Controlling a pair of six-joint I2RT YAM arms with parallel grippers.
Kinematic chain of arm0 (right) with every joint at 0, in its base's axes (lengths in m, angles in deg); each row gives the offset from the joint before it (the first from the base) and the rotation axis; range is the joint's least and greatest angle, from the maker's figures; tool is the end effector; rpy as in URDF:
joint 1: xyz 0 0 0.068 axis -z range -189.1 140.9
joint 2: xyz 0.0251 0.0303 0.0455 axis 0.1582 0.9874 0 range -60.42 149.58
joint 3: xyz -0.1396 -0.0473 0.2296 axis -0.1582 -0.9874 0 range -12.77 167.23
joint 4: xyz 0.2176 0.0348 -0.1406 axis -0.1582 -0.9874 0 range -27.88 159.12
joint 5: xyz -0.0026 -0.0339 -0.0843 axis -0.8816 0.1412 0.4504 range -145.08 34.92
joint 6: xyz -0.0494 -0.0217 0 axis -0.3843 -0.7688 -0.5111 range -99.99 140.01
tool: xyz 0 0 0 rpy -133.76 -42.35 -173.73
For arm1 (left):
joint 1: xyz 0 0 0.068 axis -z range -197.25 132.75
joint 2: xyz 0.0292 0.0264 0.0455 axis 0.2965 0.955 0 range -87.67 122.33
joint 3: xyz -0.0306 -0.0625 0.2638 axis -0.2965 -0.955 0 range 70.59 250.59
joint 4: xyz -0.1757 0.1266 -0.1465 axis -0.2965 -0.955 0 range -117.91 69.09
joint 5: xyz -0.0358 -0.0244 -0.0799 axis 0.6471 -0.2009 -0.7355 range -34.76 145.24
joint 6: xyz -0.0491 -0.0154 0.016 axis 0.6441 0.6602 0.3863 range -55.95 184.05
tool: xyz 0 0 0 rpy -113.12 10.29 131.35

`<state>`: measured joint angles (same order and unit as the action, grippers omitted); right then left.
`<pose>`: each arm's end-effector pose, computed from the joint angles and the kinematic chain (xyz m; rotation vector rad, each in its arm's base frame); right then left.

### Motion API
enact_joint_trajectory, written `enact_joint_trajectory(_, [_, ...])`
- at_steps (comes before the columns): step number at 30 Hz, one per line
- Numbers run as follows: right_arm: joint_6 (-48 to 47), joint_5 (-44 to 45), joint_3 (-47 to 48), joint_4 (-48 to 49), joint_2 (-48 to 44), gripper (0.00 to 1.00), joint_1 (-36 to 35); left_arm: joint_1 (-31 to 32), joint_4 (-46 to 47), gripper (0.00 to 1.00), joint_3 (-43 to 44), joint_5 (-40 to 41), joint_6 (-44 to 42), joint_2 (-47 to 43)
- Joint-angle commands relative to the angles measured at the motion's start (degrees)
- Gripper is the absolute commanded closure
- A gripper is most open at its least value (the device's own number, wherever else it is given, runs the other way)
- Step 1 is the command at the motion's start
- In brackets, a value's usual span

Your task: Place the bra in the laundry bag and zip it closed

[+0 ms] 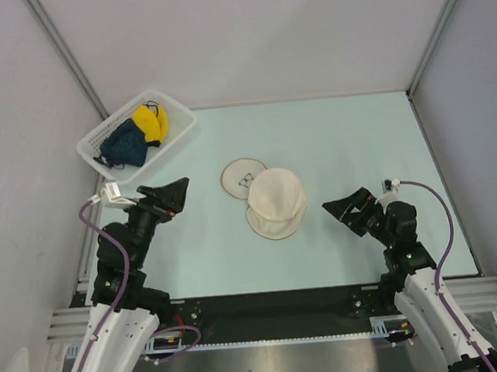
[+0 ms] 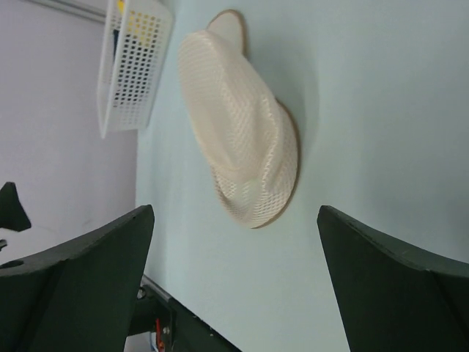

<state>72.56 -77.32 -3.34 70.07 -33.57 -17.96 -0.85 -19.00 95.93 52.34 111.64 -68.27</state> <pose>0.1350 0.0347 0.1863 0.4633 1.9310 1.0816 0.1117 -0.0348 0.3013 -0.3624 1.4603 -0.9465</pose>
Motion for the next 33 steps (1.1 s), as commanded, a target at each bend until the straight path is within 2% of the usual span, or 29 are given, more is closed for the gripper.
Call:
enact_joint_trajectory(1, [-7.3,3.1,7.9,-7.6,3.8,0.00,2.2,-0.5,-20.8,0.00,9.4,10.4,-7.5,6.5])
enact_joint_trajectory(6, [-12.7,0.4,16.3,-16.1,6.5,0.00,6.7,-2.2,-16.8,0.00,14.8,11.1,-13.0,17.3])
enact_joint_trajectory(9, [-15.7,-2.3,17.4,-16.4,7.8,0.00,8.2,-7.5,-15.3,0.00,20.3,8.8,-15.4,24.0])
enact_joint_trajectory(13, [-17.7,-6.0,19.0,-13.4,12.8,0.00,7.6,-10.8,-20.1,0.01,32.0,8.4,-21.1,40.3])
enact_joint_trajectory(14, [-18.7,-6.9,19.1,-12.5,15.5,0.00,6.9,-11.7,-21.5,0.01,37.5,6.4,-22.4,43.0])
enact_joint_trajectory(15, [-19.2,-7.5,19.3,-10.0,16.8,0.00,5.9,-11.8,-24.0,0.01,40.1,-1.1,-23.8,45.9])
enact_joint_trajectory(17, [-22.2,-9.1,20.6,-7.6,20.0,0.00,2.0,-11.4,-24.9,0.02,44.2,-8.6,-27.5,51.3])
enact_joint_trajectory(18, [-23.7,-9.7,21.5,-5.1,23.1,0.00,0.1,-11.1,-25.2,0.02,44.0,-11.1,-27.6,52.0])
enact_joint_trajectory(20, [-27.6,-3.9,26.0,-4.9,26.3,0.00,-9.7,-9.8,-24.7,0.03,41.2,-11.4,-27.9,51.6])
enact_joint_trajectory(21, [-31.4,0.1,28.1,-6.6,30.4,0.00,-13.2,-9.5,-23.7,0.04,39.8,-11.4,-27.3,51.1])
enact_joint_trajectory(22, [-32.8,7.9,30.2,-7.4,32.5,0.00,-17.4,-8.8,-23.0,0.05,36.2,-12.0,-26.7,50.2])
enact_joint_trajectory(23, [-33.9,11.0,34.7,-8.8,35.4,0.00,-22.9,-8.2,-22.2,0.07,34.2,-12.5,-25.9,48.5])
enact_joint_trajectory(25, [-34.9,18.6,39.1,-9.6,43.4,0.02,-27.8,-6.7,-20.4,0.09,28.3,-13.0,-23.3,46.0])
enact_joint_trajectory(27, [-36.5,20.8,44.1,-10.0,51.0,0.11,-33.4,-5.9,-19.4,0.12,24.4,-13.3,-20.7,41.5])
enact_joint_trajectory(29, [-37.6,25.0,46.7,-11.0,55.4,0.13,-38.6,-5.2,-19.3,0.14,19.6,-13.3,-19.0,37.9])
enact_joint_trajectory(32, [-40.1,28.3,50.2,-12.4,62.9,0.27,-42.8,-5.2,-21.7,0.16,17.0,-11.0,-18.9,30.5])
enact_joint_trajectory(33, [-40.5,29.2,51.1,-12.7,64.4,0.39,-45.2,-5.2,-24.6,0.16,17.4,-10.1,-20.2,27.2])
